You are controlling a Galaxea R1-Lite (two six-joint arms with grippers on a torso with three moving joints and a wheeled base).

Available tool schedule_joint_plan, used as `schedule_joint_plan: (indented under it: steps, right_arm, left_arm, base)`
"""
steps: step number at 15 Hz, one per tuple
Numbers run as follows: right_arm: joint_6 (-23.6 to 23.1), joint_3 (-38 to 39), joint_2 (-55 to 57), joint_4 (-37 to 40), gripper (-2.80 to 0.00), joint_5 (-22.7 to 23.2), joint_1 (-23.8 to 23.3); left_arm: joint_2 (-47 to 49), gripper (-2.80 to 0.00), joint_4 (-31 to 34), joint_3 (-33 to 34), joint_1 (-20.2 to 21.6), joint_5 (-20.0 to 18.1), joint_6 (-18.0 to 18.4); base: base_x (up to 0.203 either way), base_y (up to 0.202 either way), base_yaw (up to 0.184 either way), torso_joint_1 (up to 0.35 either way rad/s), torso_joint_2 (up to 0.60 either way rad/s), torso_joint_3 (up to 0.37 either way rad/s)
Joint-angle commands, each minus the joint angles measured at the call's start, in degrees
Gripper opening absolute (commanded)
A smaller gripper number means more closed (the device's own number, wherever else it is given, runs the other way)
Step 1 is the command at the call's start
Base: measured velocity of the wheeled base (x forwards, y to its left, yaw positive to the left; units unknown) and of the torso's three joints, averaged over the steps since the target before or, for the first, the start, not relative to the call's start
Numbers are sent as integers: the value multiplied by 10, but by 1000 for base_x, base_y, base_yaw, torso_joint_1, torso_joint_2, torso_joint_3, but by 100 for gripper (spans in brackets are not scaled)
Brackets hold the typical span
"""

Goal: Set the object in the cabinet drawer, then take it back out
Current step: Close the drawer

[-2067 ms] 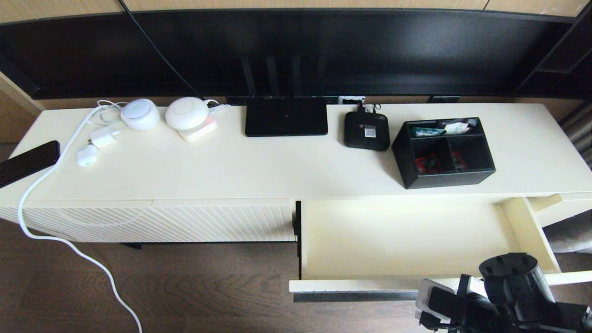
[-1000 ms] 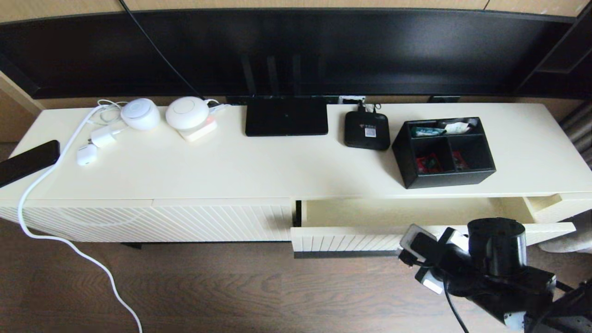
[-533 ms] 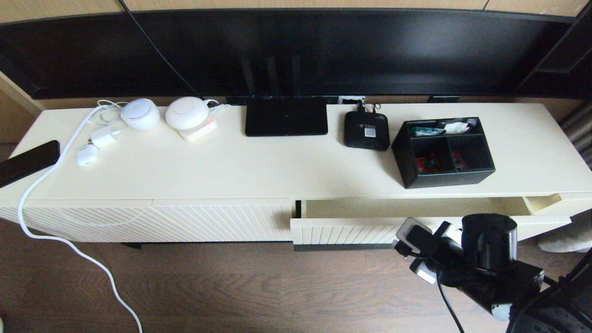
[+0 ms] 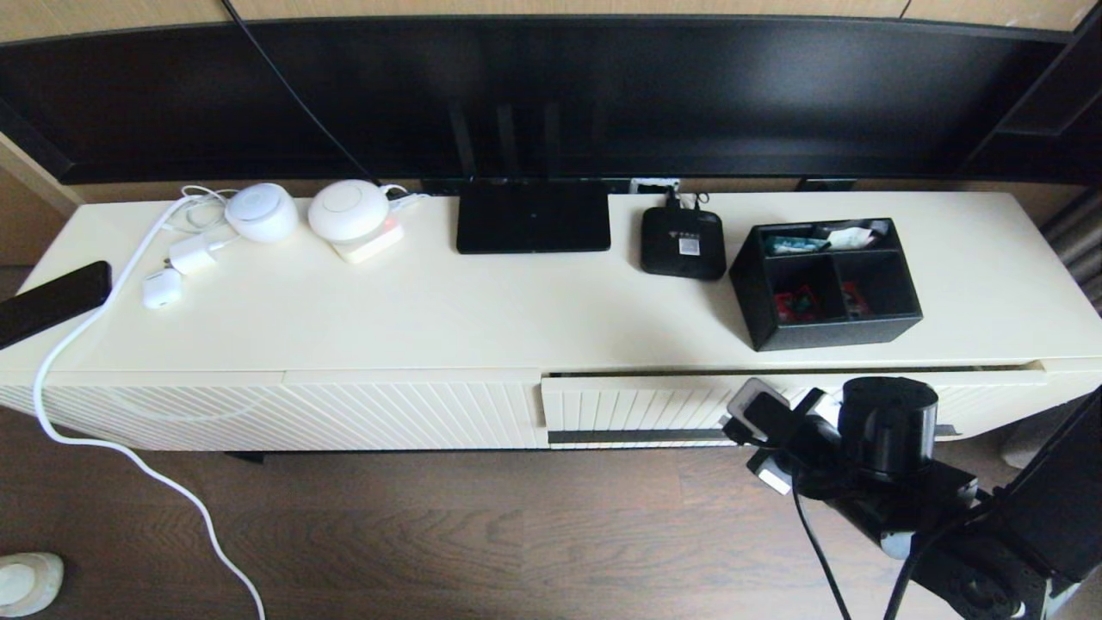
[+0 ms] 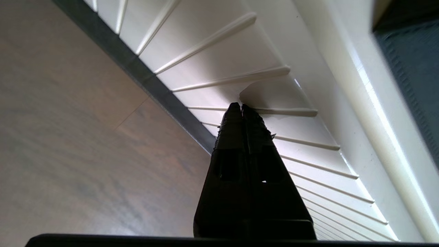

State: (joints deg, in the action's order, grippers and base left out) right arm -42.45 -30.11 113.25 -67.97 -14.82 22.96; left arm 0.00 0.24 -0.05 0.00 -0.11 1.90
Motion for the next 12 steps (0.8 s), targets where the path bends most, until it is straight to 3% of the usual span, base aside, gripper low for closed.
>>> schedule_joint_plan:
  steps: [1,7,12]
  right_arm:
    - [-3,-15,17,-6,-280,-1,-3]
    - [-3,-42,32,-6,-280,-2,-9]
    - [-5,17,-34,2,-280,-2,-8]
  left_arm:
    - [1,-280,0,0,0,0,0]
    - [1,-280,0,0,0,0,0]
    - [1,-280,0,0,0,0,0]
  base:
    - [0,0,0,0,0,0]
    - [0,0,0,0,0,0]
    - [0,0,0,0,0,0]
